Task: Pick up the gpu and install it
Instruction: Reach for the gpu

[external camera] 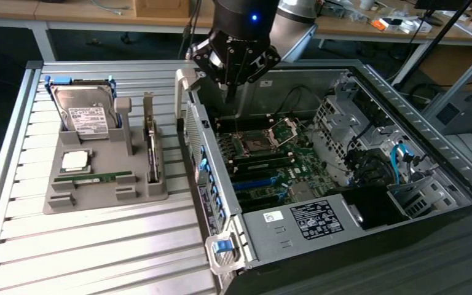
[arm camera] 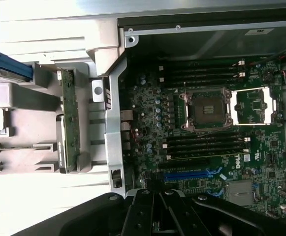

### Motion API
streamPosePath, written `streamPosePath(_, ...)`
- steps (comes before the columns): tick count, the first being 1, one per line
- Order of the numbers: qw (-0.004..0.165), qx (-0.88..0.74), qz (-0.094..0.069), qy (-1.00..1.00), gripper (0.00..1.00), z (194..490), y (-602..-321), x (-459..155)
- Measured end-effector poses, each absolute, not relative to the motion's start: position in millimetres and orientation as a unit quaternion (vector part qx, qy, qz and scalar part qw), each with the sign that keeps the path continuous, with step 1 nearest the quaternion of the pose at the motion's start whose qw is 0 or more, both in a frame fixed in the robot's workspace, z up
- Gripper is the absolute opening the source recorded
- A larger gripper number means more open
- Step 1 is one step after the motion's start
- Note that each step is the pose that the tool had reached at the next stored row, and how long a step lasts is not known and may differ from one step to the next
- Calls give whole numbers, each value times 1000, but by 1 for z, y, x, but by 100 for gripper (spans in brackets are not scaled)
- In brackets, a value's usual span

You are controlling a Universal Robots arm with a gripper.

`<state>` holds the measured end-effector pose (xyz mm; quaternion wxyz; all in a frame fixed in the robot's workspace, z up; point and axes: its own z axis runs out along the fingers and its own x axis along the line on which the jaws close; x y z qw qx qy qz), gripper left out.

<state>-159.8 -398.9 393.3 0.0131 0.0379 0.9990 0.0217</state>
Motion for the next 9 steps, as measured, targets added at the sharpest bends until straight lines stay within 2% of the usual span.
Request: streamPosePath(9, 13, 38, 22, 999, 11, 393, -399, -162)
